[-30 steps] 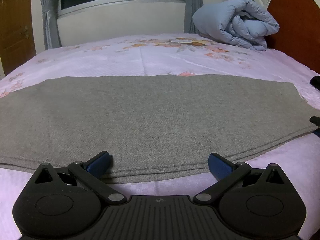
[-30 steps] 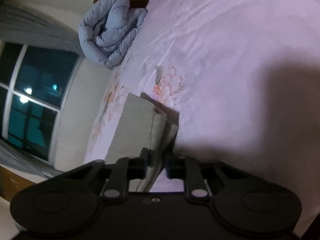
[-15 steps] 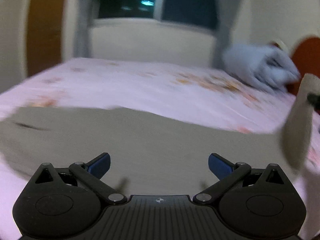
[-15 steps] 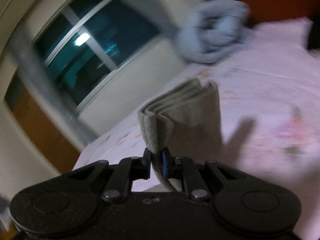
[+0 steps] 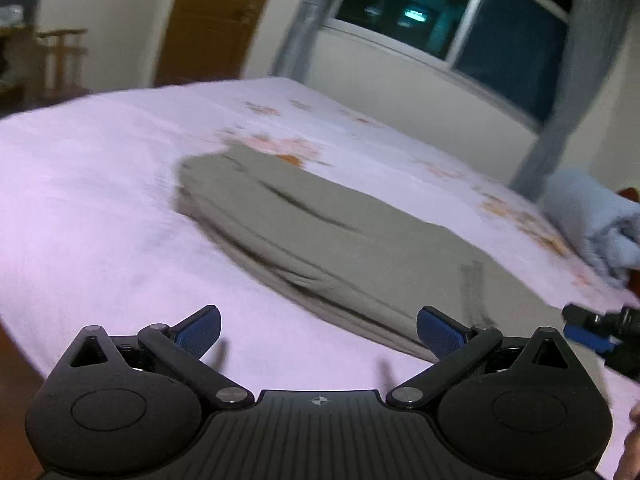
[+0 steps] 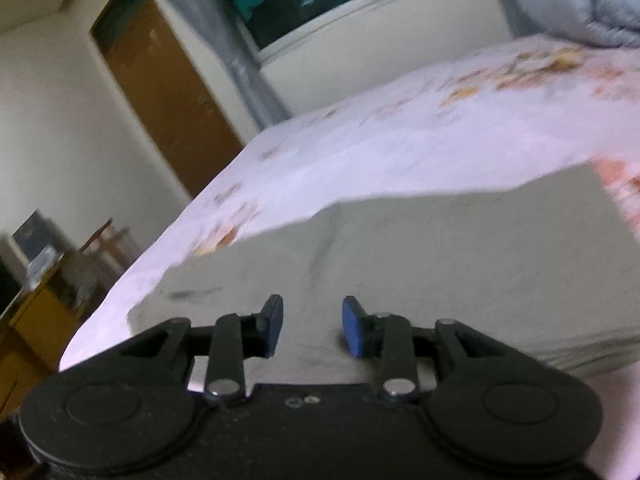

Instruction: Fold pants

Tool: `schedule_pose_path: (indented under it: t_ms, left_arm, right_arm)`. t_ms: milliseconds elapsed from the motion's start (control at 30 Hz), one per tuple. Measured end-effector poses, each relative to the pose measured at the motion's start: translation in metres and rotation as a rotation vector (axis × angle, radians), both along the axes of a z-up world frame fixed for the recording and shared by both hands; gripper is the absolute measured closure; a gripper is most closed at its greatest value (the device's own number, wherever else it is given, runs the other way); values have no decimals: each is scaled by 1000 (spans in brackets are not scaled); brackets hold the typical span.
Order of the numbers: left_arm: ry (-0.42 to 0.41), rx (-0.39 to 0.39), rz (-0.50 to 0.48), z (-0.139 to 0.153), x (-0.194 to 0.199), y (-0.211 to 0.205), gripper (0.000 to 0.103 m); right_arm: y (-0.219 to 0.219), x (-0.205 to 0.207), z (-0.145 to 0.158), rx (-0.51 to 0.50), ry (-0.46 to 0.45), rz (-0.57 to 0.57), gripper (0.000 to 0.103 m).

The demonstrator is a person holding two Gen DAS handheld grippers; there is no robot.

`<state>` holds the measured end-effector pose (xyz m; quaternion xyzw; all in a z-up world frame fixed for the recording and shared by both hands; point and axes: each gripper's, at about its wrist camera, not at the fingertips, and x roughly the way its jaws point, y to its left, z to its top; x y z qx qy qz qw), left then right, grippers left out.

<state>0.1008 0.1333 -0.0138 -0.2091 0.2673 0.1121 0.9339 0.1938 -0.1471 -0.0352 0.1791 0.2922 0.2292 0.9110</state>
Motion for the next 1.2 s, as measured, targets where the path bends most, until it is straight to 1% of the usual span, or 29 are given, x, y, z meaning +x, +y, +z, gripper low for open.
schedule_pose_path:
  t_ms: [100, 167, 200, 233, 267, 300, 333, 400, 433, 500, 567, 600, 633, 667, 700, 733, 767, 800, 833, 900, 967, 1000, 1033, 1067, 1100, 1167, 1200]
  left_arm:
    - [-39, -17, -124, 2, 18, -35, 0]
    - [-57, -17, -195, 5, 33, -58, 0]
    - [-64, -31, -232, 5, 44, -70, 0]
    - [-54, -52, -268, 3, 57, -80, 0]
    - [-39, -64, -288, 3, 66, -88, 0]
    - [-43, -75, -303, 2, 73, -96, 4]
    - [-45, -94, -313, -1, 81, -102, 7]
    - [10, -137, -313, -12, 100, -108, 25]
    - [29, -157, -309, -18, 108, -109, 27]
    - [55, -171, -290, -26, 119, -111, 28]
    - [46, -223, -279, -35, 124, -111, 28]
    - [45, -260, -258, -40, 129, -109, 28]
    - [49, -282, -238, -43, 126, -113, 28]
    - [47, -306, -223, -47, 126, -114, 30]
    - [39, -333, -213, -51, 126, -114, 55]
    - [51, -360, -204, -54, 130, -113, 74]
    - [38, -403, -201, -58, 129, -109, 87]
    - [3, -450, -202, -60, 125, -105, 87]
    - [-32, -465, -206, -59, 120, -102, 87]
    - [-54, -447, -219, -58, 112, -101, 87]
    - [8, -419, -221, -69, 111, -101, 87]
    - [45, -418, -217, -80, 112, -101, 86]
    - [51, -435, -213, -88, 110, -99, 86]
    - [40, -454, -205, -93, 109, -98, 86]
    - [37, -456, -198, -94, 108, -100, 86]
    - [34, -435, -193, -91, 108, -105, 86]
    - [35, -424, -193, -90, 109, -106, 86]
  right_arm:
    - [-47, -3, 20, -10, -38, -90, 73]
    - [-77, -8, 26, -10, -48, -139, 69]
    - [-89, -13, 28, -13, -54, -168, 66]
    - [-100, -19, 29, -13, -59, -191, 63]
    - [-110, -25, 27, -10, -62, -209, 59]
    - [-120, -33, 25, -8, -63, -226, 54]
    - [-129, -40, 22, -11, -63, -238, 53]
    - [-138, -41, 15, -19, -61, -249, 52]
    - [-146, -46, 11, -12, -59, -255, 52]
    - [-155, -41, 4, 7, -48, -271, 52]
    - [-162, -41, -4, 20, -34, -290, 52]
    - [-165, -41, -8, 25, -28, -298, 51]
    - [-169, -40, -11, 29, -21, -303, 51]
    - [-173, -41, -14, 36, -13, -307, 51]
    - [-176, -42, -17, 50, -6, -316, 51]
    - [-179, -41, -19, 73, -1, -329, 51]
    - [-185, -40, -21, 93, 2, -340, 51]
    - [-190, -40, -22, 112, 6, -356, 49]
    - [-194, -39, -24, 123, 11, -368, 48]
    - [-199, -38, -26, 122, 26, -375, 46]
    - [-202, -37, -29, 128, 40, -352, 46]
    - [-203, -37, -29, 135, 44, -345, 46]
    - [-204, -36, -30, 158, 49, -329, 46]
    - [-205, -33, -30, 204, 60, -301, 44]
    - [-205, -30, -32, 260, 77, -274, 41]
    - [-204, -23, -39, 416, 132, -219, 36]
    - [-200, -19, -42, 472, 155, -197, 35]
